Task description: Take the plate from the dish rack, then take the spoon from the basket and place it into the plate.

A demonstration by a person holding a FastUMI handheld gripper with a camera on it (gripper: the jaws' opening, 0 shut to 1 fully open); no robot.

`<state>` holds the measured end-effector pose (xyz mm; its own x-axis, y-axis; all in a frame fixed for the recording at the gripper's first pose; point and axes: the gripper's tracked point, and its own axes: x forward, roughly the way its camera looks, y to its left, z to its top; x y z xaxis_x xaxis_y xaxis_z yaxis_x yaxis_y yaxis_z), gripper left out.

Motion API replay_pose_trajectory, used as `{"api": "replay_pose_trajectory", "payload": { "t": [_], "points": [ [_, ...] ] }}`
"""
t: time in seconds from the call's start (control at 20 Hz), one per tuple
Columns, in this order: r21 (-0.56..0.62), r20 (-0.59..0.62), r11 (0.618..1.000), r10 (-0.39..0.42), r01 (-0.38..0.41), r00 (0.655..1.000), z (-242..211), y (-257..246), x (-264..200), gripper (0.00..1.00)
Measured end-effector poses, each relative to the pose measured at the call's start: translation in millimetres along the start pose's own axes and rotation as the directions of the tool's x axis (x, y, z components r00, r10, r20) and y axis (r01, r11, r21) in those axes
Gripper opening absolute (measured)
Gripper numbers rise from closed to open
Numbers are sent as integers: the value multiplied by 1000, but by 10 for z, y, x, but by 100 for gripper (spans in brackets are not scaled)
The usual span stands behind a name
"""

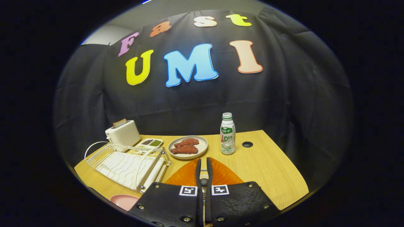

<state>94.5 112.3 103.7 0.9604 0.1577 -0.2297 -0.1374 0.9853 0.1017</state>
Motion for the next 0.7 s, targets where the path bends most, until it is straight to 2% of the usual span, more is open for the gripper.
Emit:
{"api": "replay_pose_trajectory", "payload": {
  "t": [0.2,0.5,0.7],
  "points": [
    [-24,24,1000,-16,16,1000,292,85,-58,2],
    [-25,71,999,-44,46,997,824,157,-463,2],
    [29,103,997,-72,69,992,1093,158,-755,2]
  ]
}}
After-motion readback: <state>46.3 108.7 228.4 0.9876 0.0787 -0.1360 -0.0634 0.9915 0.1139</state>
